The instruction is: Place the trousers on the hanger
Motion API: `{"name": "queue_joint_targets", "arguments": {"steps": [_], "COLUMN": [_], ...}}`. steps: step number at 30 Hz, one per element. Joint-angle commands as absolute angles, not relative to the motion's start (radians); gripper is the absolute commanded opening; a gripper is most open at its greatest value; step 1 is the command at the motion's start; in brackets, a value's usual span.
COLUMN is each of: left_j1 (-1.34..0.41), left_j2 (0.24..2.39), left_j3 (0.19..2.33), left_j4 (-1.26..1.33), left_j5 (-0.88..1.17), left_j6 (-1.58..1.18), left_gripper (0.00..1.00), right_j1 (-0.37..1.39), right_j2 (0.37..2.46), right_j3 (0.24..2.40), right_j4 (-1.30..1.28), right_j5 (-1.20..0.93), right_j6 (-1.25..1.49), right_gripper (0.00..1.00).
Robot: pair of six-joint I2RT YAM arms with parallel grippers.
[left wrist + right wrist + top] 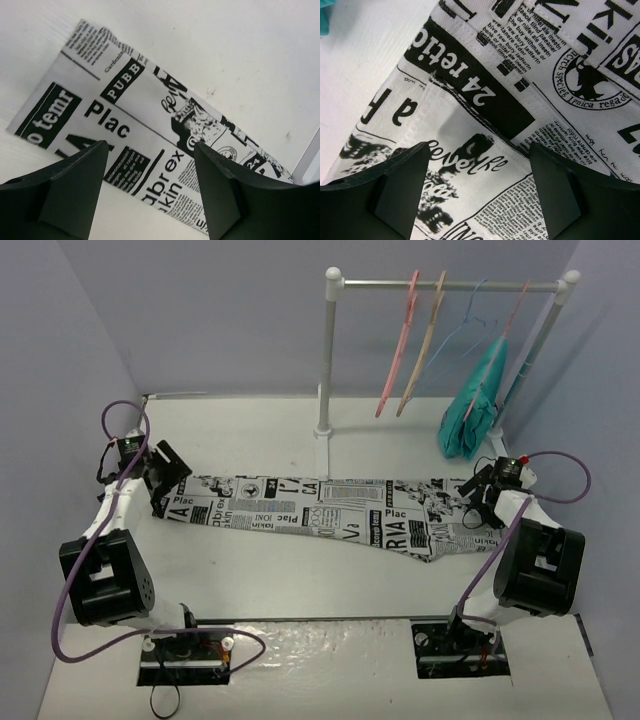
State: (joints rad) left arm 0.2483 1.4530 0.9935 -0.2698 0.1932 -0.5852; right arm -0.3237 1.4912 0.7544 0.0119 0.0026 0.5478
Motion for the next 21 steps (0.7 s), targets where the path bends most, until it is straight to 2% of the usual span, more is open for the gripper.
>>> {"name": "queue_joint_targets", "arguments": {"steps": [1, 3, 9, 14, 21], "left_j1": [0.246, 0.247, 0.262, 0.319, 0.399], "left_j2": [1.578, 1.646, 1.772, 1.806, 1.835], "left_j3": [1.067, 1.087, 1.125, 1.089, 1.08], "left_j4": [-0.175, -0.159, -0.187, -0.223, -0.225], "left_j5": [0.22, 0.21, 0.165, 0.114, 0.165], "left_j6": [-0.578, -0.571, -0.566, -0.571, -0.543], "left_gripper": [0.59, 0.49, 0.32, 0.25, 0.22], "right_j1": [-0.322, -0.322, -0.342, -0.386, -0.386], "right_j2": [1.521, 1.543, 1.596, 1.656, 1.662], "right_j3": [0.767, 0.763, 0.743, 0.731, 0.721], "right_j4": [0.044, 0.053, 0.071, 0.068, 0.068], "right_j5": [-0.005, -0.025, 0.01, 0.017, 0.029], "right_j6": [0.549, 0.557, 0.572, 0.582, 0.588], "right_gripper": [0.77, 0.77, 0.77, 0.78, 0.78]}}
